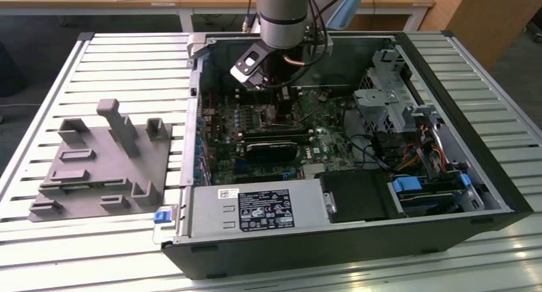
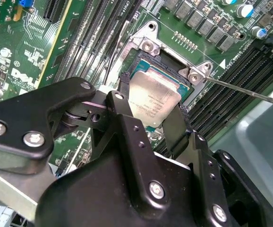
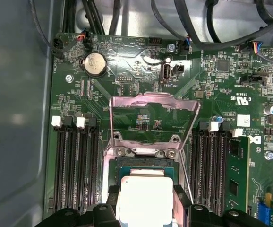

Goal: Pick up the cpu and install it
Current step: 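Place the cpu into insertion slot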

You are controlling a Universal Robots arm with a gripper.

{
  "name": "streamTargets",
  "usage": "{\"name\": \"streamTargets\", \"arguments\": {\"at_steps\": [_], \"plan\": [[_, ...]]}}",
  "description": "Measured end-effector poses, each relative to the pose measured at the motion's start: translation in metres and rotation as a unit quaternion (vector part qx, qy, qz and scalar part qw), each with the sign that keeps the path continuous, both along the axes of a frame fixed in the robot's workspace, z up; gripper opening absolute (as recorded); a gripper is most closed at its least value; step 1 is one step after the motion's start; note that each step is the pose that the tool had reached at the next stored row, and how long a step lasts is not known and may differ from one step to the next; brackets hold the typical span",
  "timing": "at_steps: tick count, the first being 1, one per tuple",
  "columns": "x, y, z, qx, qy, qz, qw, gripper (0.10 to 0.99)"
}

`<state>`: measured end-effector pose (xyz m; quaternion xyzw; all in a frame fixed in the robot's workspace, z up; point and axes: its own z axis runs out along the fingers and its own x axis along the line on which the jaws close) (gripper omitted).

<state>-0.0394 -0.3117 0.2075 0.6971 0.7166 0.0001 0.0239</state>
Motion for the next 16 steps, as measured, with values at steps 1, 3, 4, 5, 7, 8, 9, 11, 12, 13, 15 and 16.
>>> {"name": "streamTargets", "arguments": {"at_steps": [1, 3, 4, 5, 7, 8, 9, 11, 12, 13, 15, 16], "plan": [[0.0, 0.0, -0.0007, -0.0003, 0.0, 0.0, 1.0, 0.529], [0.0, 0.0, -0.0019, -0.0008, 0.0001, 0.0, 1.0, 0.529], [0.0, 0.0, -0.0025, -0.001, 0.0001, 0.0, 1.0, 0.529], [0.0, 0.0, -0.0031, -0.0013, 0.0001, 0.0, 1.0, 0.529], [0.0, 0.0001, -0.0043, -0.0018, 0.0, -0.001, 1.0, 0.529], [0.0, 0.0001, -0.0048, -0.002, 0.0001, -0.001, 1.0, 0.529], [0.0, 0.0001, -0.0054, -0.002, 0.0, -0.001, 1.0, 0.529], [0.0, 0.0003, -0.0064, -0.002, 0.0, -0.001, 1.0, 0.529], [0.0, 0.0004, -0.0069, -0.0021, 0.0, -0.001, 1.0, 0.529], [0.0001, 0.0006, -0.0074, -0.0021, 0.0, -0.001, 1.0, 0.529], [0.0003, 0.0009, -0.0085, -0.002, 0.0, -0.002, 1.0, 0.529], [0.0003, 0.001, -0.0091, -0.002, 0.0, -0.002, 1.0, 0.529]]}}
